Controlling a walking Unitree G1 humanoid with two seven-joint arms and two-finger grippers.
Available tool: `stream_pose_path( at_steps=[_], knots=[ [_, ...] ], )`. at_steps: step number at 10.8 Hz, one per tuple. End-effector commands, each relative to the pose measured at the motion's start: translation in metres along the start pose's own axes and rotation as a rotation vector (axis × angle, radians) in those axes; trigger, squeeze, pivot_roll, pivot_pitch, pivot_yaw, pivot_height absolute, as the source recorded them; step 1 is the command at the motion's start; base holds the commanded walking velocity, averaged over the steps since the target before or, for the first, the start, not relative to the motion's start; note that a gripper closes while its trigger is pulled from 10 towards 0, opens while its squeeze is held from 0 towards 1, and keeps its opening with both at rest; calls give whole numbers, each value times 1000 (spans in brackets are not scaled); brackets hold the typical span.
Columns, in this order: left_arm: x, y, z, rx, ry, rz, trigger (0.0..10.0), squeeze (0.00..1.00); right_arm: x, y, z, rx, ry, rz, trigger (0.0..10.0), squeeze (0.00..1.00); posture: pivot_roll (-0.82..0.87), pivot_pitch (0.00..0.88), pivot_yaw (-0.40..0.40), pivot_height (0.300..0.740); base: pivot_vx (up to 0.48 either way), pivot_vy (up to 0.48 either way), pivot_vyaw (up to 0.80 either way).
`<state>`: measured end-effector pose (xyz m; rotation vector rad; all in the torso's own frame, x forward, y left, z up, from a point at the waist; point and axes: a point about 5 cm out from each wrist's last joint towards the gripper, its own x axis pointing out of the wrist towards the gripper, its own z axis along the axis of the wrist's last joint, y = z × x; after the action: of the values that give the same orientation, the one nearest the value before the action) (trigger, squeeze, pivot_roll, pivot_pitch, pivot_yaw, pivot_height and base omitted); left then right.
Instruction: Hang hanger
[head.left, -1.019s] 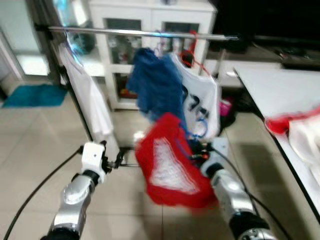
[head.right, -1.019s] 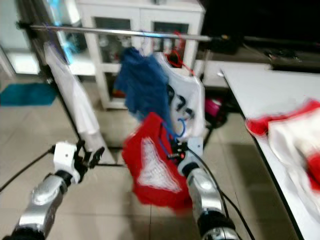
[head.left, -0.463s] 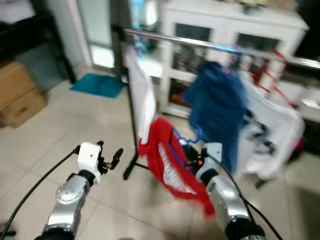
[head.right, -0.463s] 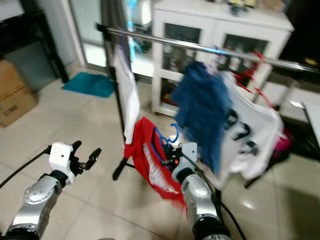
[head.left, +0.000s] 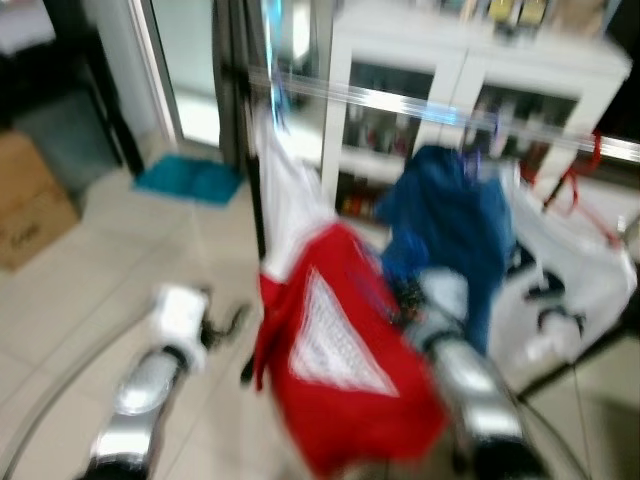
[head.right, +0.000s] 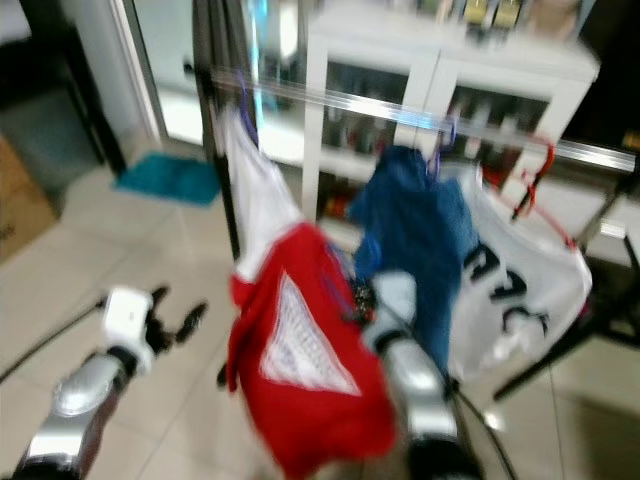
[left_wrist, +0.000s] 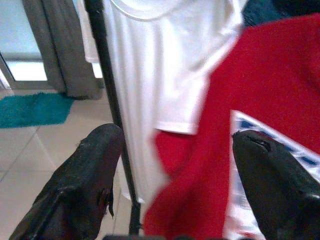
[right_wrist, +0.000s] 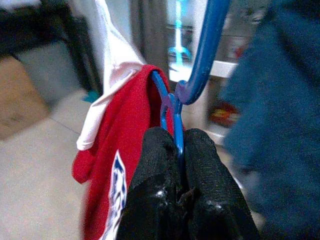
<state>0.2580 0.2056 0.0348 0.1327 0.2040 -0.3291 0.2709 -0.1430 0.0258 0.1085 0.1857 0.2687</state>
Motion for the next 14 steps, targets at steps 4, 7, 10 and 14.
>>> stream_pose_path(
  at_steps=[4,7,10,14],
  knots=[
    [2,-1,0,10,7,-7,10000,0,-8,0,3,-52,22,43,10000,0,19,0,-36,740,317,0,0],
    [8,-8,0,2,-3,-44,10000,0,-6,-15,8,-127,48,-56,10000,0,10,0,-54,740,0,0,0],
    [10,1,13,77,-50,-35,10000,0,2,-16,21,-108,-17,-101,10000,0,26,0,-67,740,0,0,0],
    [11,1,34,55,-105,-173,10000,0,24,1,44,-62,-59,-88,10000,0,36,0,-59,740,0,0,0]
  ],
)
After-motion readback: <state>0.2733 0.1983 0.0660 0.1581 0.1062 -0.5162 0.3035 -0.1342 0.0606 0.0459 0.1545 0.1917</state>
